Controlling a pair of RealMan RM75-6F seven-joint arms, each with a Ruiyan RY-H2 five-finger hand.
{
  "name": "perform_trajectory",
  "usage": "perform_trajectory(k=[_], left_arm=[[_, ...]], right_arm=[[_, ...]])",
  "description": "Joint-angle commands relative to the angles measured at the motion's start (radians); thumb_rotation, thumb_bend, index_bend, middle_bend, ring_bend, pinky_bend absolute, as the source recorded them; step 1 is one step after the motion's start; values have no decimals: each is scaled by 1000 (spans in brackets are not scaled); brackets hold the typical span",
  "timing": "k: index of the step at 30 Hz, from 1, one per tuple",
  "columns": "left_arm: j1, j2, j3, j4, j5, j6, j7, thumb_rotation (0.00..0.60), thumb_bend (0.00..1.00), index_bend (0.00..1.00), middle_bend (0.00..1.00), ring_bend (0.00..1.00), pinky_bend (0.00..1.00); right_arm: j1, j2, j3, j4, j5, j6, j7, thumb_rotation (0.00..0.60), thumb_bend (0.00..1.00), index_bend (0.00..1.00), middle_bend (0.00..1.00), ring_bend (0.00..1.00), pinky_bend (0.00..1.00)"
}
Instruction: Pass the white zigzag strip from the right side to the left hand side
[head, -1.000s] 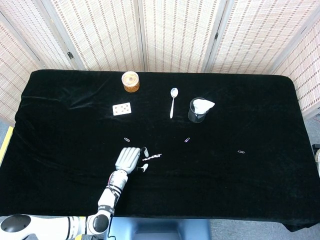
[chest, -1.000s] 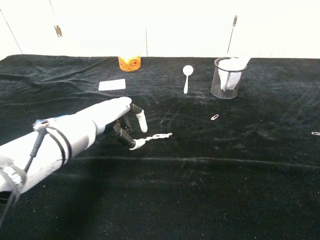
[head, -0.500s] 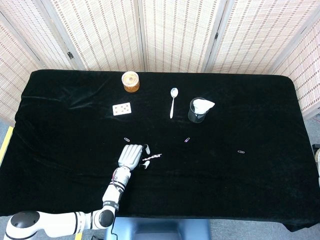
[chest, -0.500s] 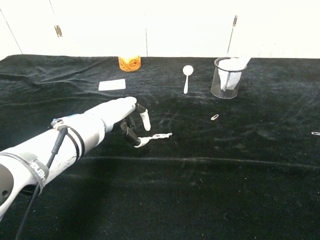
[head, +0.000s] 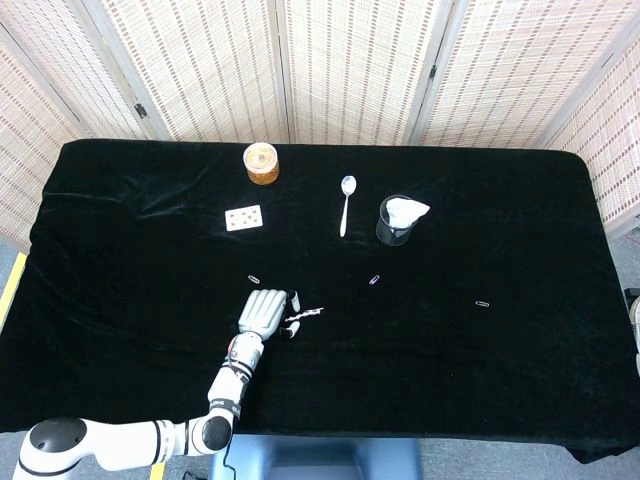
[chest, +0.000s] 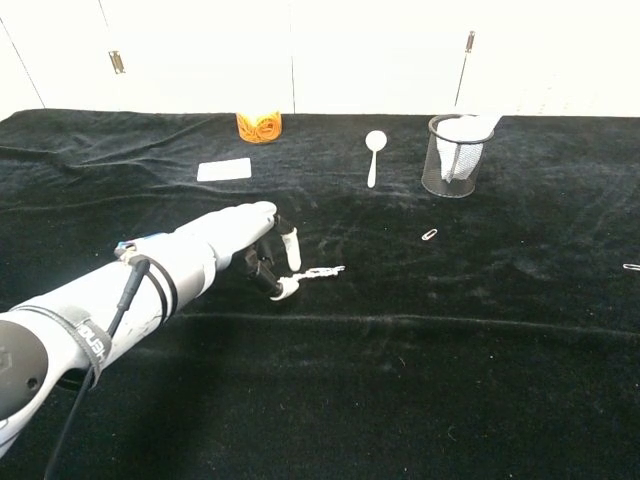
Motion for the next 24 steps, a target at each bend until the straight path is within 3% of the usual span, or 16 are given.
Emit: perform_trajectory(k=[1,24], left_arm=[[-2,0,2,1,-2,1,0,600,396,500,1000,1000,1000],[-10,1,26,20,4,1,-32,600,531,654,1000,1000,1000]], right_arm=[[0,0,1,0,-1,-2,-1,600,396,0,0,0,0],[3,1,7,0,-7,-33,-6,600,395,0,0,0,0]])
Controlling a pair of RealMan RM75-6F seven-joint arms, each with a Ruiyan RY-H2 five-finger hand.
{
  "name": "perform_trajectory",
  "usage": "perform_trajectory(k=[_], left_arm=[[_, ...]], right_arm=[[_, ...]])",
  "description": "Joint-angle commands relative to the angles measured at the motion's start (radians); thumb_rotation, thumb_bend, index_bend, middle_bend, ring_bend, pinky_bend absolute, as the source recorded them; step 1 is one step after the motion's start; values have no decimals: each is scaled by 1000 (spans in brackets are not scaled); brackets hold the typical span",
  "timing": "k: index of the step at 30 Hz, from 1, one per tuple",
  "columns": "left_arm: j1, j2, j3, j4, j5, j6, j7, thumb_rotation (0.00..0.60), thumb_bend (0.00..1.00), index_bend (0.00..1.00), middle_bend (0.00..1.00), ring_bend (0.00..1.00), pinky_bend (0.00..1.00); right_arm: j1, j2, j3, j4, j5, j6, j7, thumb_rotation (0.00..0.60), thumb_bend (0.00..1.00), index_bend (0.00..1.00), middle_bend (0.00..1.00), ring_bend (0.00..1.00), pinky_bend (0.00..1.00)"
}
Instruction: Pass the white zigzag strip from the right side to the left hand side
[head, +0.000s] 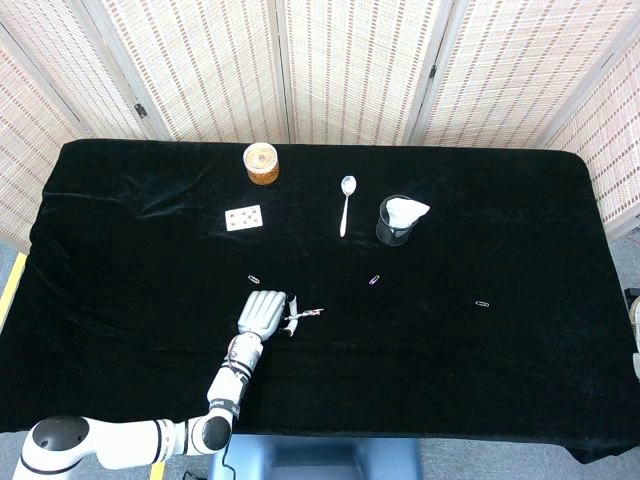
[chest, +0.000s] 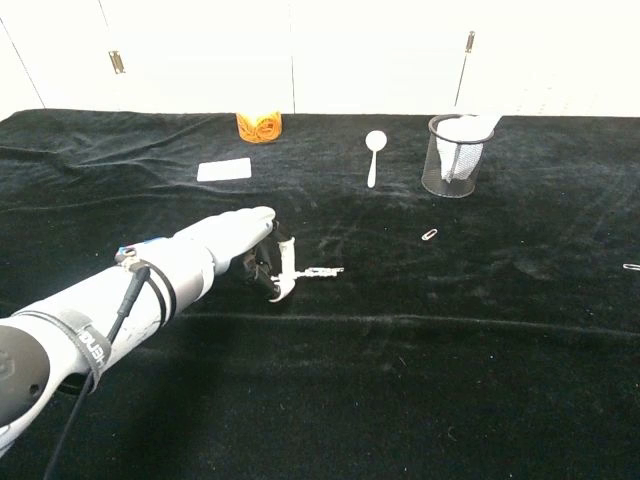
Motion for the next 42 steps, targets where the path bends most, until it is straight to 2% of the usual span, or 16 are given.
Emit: perform_trajectory(k=[1,3,8,20,26,32,42], left_arm=[[1,0,1,2,0,-2,-6,600,549,664,1000,1000,1000],[2,-1,2,7,2,0,-9,600,601,709,1000,1000,1000],[7,4,7,9,3,-3,-19,600,627,778,1000,1000,1000],[33,39,5,-44,59,32,-75,600,625,798,1000,1000,1000],[42,72,-13,-54,83,42,-108,600,632,800,1000,1000,1000],[44,114,-36,9,71,19,-134,600,634,801,1000,1000,1000],[34,120,-56,175,44,-61,-200,600,639,801,1000,1000,1000]], right_arm=[[0,1,0,-1,-1,-1,-1,600,395,0,0,0,0],[-1,1,1,-1,-1,-1,-2,600,395,0,0,0,0],[-1,0,2,-3,-2,-1,-9,600,395,0,0,0,0],[0,2,0,-11,-8,-4,-22,600,396,0,0,0,0],[2,2,1,-13,-6,-10,-26,600,395,0,0,0,0],[2,-1,3,-21,-3,-11,-44,600,396,0,0,0,0],[22,-4,9,-33,15,-59,-76,600,395,0,0,0,0]])
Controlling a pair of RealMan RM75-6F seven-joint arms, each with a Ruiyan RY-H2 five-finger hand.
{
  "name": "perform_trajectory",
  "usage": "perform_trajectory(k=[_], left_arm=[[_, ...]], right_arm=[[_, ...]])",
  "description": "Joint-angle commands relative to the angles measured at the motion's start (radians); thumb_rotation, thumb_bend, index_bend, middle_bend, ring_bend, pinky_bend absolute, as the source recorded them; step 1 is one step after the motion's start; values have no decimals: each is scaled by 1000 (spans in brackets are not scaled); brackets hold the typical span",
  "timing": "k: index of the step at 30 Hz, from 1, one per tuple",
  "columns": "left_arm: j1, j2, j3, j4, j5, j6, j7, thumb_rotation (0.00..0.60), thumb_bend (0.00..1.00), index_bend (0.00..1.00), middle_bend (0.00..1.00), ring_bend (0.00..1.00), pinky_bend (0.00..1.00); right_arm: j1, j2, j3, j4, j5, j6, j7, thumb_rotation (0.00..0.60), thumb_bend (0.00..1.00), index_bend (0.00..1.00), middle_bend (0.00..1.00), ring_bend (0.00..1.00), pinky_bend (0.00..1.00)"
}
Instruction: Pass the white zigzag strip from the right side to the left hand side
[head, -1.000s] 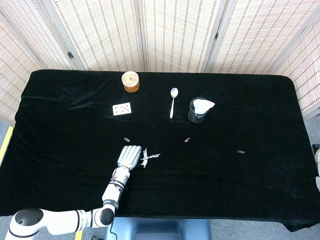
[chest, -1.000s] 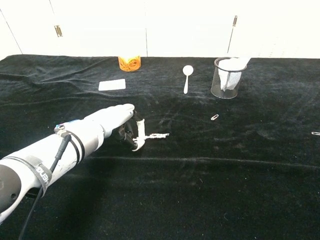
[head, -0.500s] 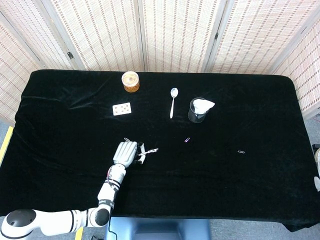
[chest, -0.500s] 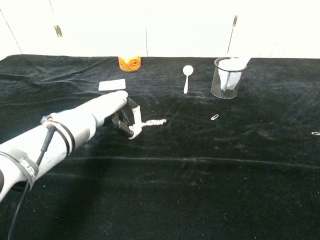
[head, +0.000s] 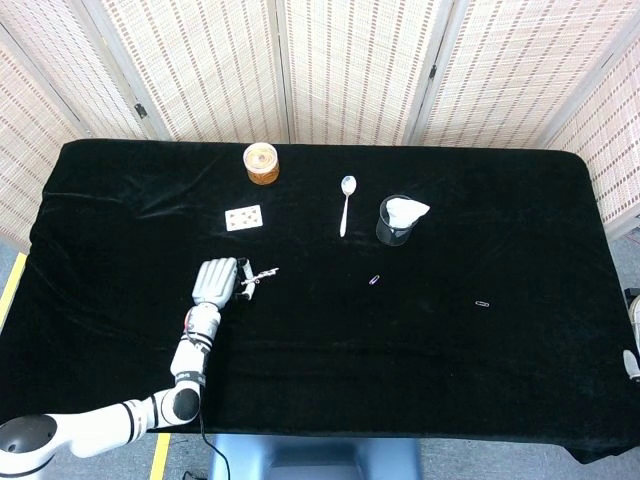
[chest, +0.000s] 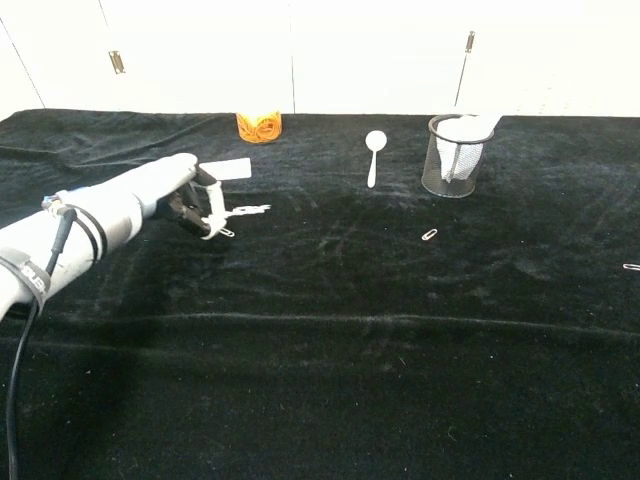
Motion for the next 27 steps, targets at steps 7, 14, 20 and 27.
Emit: perform_trajectory(k=[7,14,20,27], left_arm=[[-8,-21,6,79,-4,-39,-30,600,642,802,1000,1000,1000],[-4,-28,15,82,1,-37,-32,600,643,801,1000,1000,1000],[-1,-30,17,86,2,-36,-31,600,644,802,1000,1000,1000],[2,-29,18,88,6,-37,-35,600,645,801,1000,1000,1000]], right_arm=[[6,0,1,-5,3,-9,-6,600,396,0,0,0,0],[6,1,-1,-3,-2,-10,-1,600,395,0,0,0,0],[6,0,-3,-3,-5,-7,-3,600,396,0,0,0,0],[8,0,-4,-6,-7,-9,-10,600,395,0,0,0,0]])
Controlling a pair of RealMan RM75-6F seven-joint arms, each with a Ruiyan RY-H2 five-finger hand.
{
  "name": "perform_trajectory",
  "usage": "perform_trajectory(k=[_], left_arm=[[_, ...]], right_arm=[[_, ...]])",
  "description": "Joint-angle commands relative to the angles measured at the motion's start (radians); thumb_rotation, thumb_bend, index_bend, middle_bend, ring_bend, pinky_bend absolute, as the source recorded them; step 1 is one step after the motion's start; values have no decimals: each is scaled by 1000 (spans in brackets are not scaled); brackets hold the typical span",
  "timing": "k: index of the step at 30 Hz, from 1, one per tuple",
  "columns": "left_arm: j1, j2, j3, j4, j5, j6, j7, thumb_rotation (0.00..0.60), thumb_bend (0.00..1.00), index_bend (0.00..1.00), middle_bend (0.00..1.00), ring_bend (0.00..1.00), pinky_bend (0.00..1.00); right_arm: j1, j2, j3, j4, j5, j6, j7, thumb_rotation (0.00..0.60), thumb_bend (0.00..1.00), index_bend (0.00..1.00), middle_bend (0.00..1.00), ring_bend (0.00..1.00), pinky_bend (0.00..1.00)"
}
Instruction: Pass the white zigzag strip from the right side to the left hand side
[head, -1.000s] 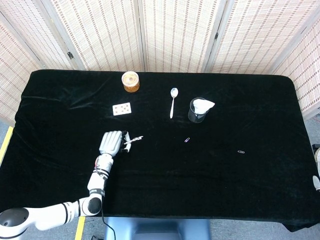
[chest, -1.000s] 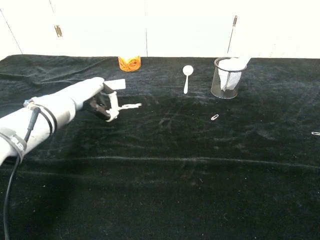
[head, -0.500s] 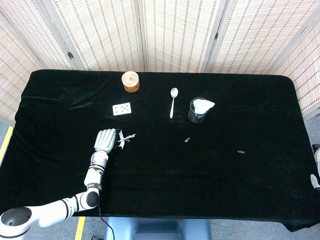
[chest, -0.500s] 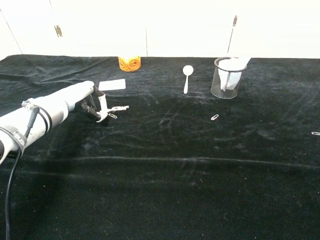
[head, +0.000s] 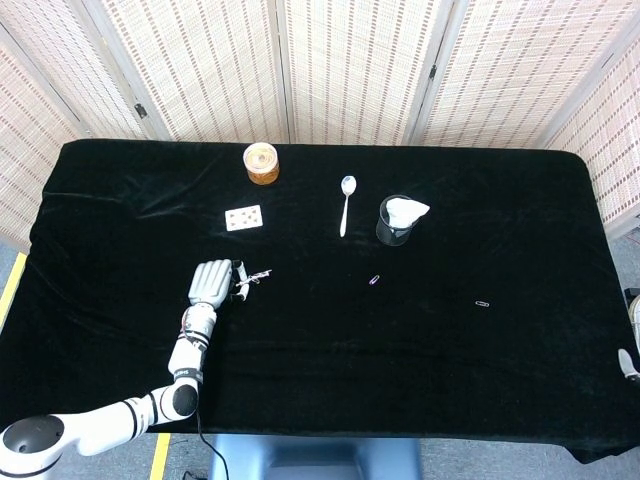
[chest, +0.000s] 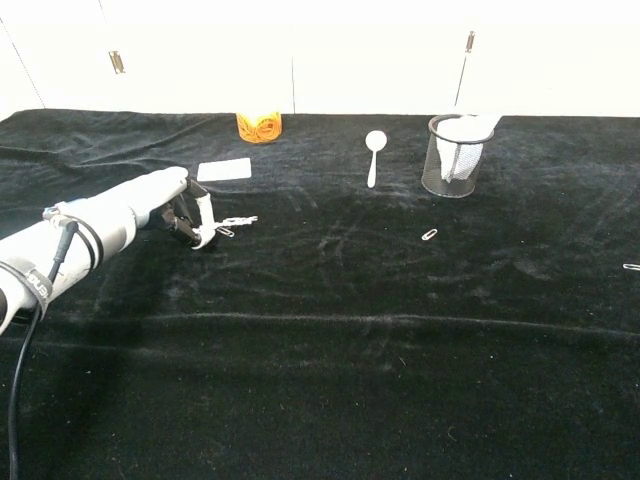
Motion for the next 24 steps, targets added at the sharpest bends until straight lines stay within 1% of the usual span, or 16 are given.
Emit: perform_trajectory(k=[1,8,17,21,24], left_arm=[[1,0,2,1,2,0,-1,600,645,801,1000,1000,1000],[3,-6,6,15,5,-9,-6,600,645,801,1000,1000,1000],[6,-4,-2,17,11,-2,-13,600,646,801,1000,1000,1000],[25,30,-3,-47,39,40,-22,600,646,802,1000,1000,1000],[67,86,12,-151,71,99,-26,600,646,801,1000,1000,1000]], right_arm=[[0,0,0,-1,0,0,-1,600,395,0,0,0,0],[0,0,-2,-3,-3,2,-4,600,396,0,0,0,0],[1,1,-3,-3,-3,0,-4,600,396,0,0,0,0],[1,1,-2,-3,-2,0,-4,600,396,0,0,0,0],[1,2,-4,-3,-4,0,-2,600,396,0,0,0,0]])
